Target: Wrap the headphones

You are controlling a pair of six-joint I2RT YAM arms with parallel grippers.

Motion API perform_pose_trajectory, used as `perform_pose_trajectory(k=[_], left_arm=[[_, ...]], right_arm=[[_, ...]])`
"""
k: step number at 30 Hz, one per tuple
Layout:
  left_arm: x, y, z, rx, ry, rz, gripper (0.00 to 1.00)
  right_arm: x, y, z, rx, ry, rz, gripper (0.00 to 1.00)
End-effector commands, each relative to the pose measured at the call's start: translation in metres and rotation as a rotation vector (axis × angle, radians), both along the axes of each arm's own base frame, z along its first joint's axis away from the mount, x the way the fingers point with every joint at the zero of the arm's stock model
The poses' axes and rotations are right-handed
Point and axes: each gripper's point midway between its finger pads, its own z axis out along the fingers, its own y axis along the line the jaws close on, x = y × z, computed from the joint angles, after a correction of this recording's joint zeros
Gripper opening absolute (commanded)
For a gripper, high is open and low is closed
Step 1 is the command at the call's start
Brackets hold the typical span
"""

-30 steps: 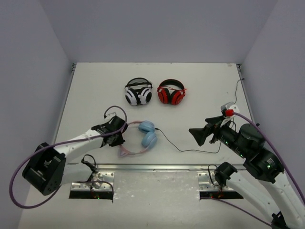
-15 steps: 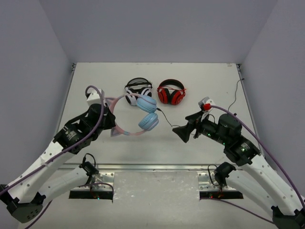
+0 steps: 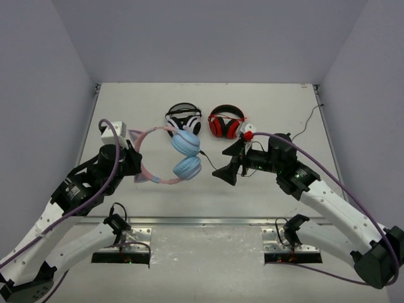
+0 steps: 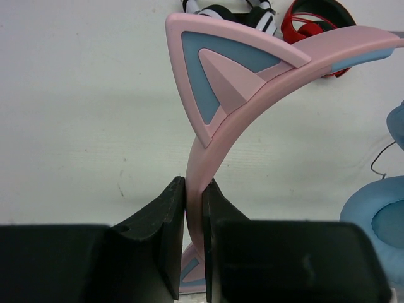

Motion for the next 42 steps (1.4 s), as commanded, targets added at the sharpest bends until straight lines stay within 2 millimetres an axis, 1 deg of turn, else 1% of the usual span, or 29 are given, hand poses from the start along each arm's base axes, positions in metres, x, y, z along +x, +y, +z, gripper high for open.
perform_pose_trajectory(k=[1,2,3,4,6,7,8,9,10,12,13,14,15,17,20,21,23,27,29,30,31,33,34,36,37,38,39,41,42], left_arm=[[0.007,-0.013,0.056,-0.150,-0.144,-0.022,0.00],[0.006,-0.016,0.060,-0.161,-0.152,-0.033,0.00],[0.006,-0.019,0.068,-0.179,-0.167,-0.053,0.00],[0.005,-0.020,0.073,-0.185,-0.177,-0.063,0.00],[0.003,-0.020,0.083,-0.190,-0.180,-0.070,0.00],[0.001,-0.019,0.100,-0.212,-0.210,-0.076,0.00],[0.000,-0.018,0.107,-0.217,-0.219,-0.075,0.00],[-0.002,-0.016,0.113,-0.221,-0.227,-0.069,0.00],[-0.003,-0.009,0.128,-0.233,-0.258,-0.044,0.00],[-0.002,-0.001,0.136,-0.228,-0.267,0.000,0.00],[-0.002,0.004,0.141,-0.224,-0.280,0.027,0.00],[-0.003,0.008,0.152,-0.237,-0.301,0.037,0.00],[-0.002,0.009,0.155,-0.234,-0.306,0.047,0.00],[-0.001,0.015,0.161,-0.230,-0.323,0.077,0.00],[0.002,0.019,0.164,-0.218,-0.331,0.105,0.00],[0.003,0.019,0.164,-0.217,-0.334,0.106,0.00],[0.006,0.019,0.161,-0.204,-0.332,0.115,0.00],[0.016,0.026,0.142,-0.140,-0.315,0.179,0.00],[0.022,0.035,0.136,-0.095,-0.321,0.243,0.00],[0.026,0.043,0.124,-0.049,-0.311,0.299,0.00],[0.029,0.046,0.118,-0.028,-0.307,0.322,0.00],[0.037,0.052,0.108,0.021,-0.309,0.389,0.00],[0.044,0.049,0.091,0.068,-0.279,0.394,0.00],[0.052,0.046,0.078,0.114,-0.256,0.399,0.00],[0.058,0.041,0.063,0.154,-0.226,0.392,0.00],[0.062,0.038,0.054,0.193,-0.204,0.376,0.00],[0.067,0.034,0.039,0.233,-0.167,0.365,0.01],[0.072,0.026,0.027,0.289,-0.124,0.315,0.00],[0.076,0.014,0.019,0.287,-0.097,0.250,0.00]], right_arm=[[-0.009,0.017,0.012,0.098,-0.068,0.122,0.99],[-0.015,0.020,-0.007,0.101,-0.022,0.156,0.98],[-0.018,0.025,-0.002,0.148,-0.033,0.183,0.96],[-0.019,0.025,-0.015,0.143,-0.013,0.180,0.95],[-0.012,0.027,-0.025,0.139,-0.029,0.165,0.93],[-0.004,0.025,-0.035,0.123,-0.024,0.124,0.86],[0.001,0.026,-0.038,0.118,-0.029,0.105,0.82],[0.006,0.027,-0.044,0.113,-0.023,0.091,0.77],[0.007,0.028,-0.047,0.111,-0.013,0.091,0.73],[0.003,0.030,-0.049,0.122,0.010,0.113,0.63],[-0.003,0.028,-0.059,0.123,0.033,0.118,0.61],[-0.006,0.026,-0.062,0.133,0.036,0.117,0.59],[-0.007,0.025,-0.059,0.158,0.022,0.106,0.59],[-0.012,0.015,-0.067,0.168,0.012,0.065,0.58],[-0.011,0.006,-0.066,0.164,-0.031,0.024,0.41],[-0.012,0.004,-0.071,0.143,-0.018,0.013,0.21],[-0.009,0.000,-0.061,0.142,-0.053,-0.008,0.03],[0.000,-0.014,-0.059,0.109,-0.059,-0.119,0.01],[0.002,-0.021,-0.056,0.077,-0.058,-0.153,0.01],[0.006,-0.026,-0.057,0.059,-0.054,-0.186,0.01],[0.008,-0.027,-0.050,0.055,-0.065,-0.199,0.01],[0.010,-0.034,-0.052,0.011,-0.057,-0.229,0.01],[0.020,-0.041,-0.041,0.001,-0.085,-0.289,0.01],[0.028,-0.054,-0.034,-0.033,-0.100,-0.366,0.01],[0.037,-0.062,-0.015,-0.034,-0.146,-0.425,0.01],[0.038,-0.065,-0.007,-0.041,-0.167,-0.439,0.01],[0.041,-0.069,0.017,-0.044,-0.220,-0.449,0.01],[0.037,-0.068,0.031,-0.068,-0.234,-0.420,0.01],[0.037,-0.065,0.055,-0.049,-0.263,-0.403,0.01]])
